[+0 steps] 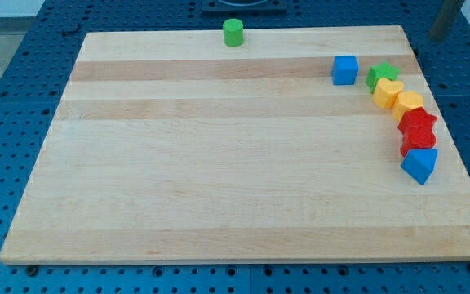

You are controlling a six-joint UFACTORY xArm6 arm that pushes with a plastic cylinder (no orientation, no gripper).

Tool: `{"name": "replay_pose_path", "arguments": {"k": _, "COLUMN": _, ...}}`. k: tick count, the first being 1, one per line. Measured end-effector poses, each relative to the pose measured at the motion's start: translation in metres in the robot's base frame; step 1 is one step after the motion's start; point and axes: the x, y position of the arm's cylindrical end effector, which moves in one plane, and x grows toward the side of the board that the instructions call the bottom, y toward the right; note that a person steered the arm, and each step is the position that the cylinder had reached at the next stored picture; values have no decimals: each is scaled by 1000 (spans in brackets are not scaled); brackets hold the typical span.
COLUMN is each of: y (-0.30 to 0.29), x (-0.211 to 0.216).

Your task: Point your arm towards green star

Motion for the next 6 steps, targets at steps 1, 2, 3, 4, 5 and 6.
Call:
{"name": "replay_pose_path", "arguments": {"k": 1, "y": 0, "x": 0}}
{"name": "replay_pose_path", "arguments": {"k": 2, "y": 0, "x": 4}}
{"name": "replay_pose_path", "arguments": {"k": 3, "y": 0, "x": 4}}
{"name": "replay_pose_path", "arguments": {"k": 4, "y": 0, "x": 39}}
{"name": "replay_pose_path", "arguments": {"k": 5, "y": 0, "x": 68}}
{"name": "replay_pose_path", "arguments": {"k": 6, "y": -2, "x": 85}}
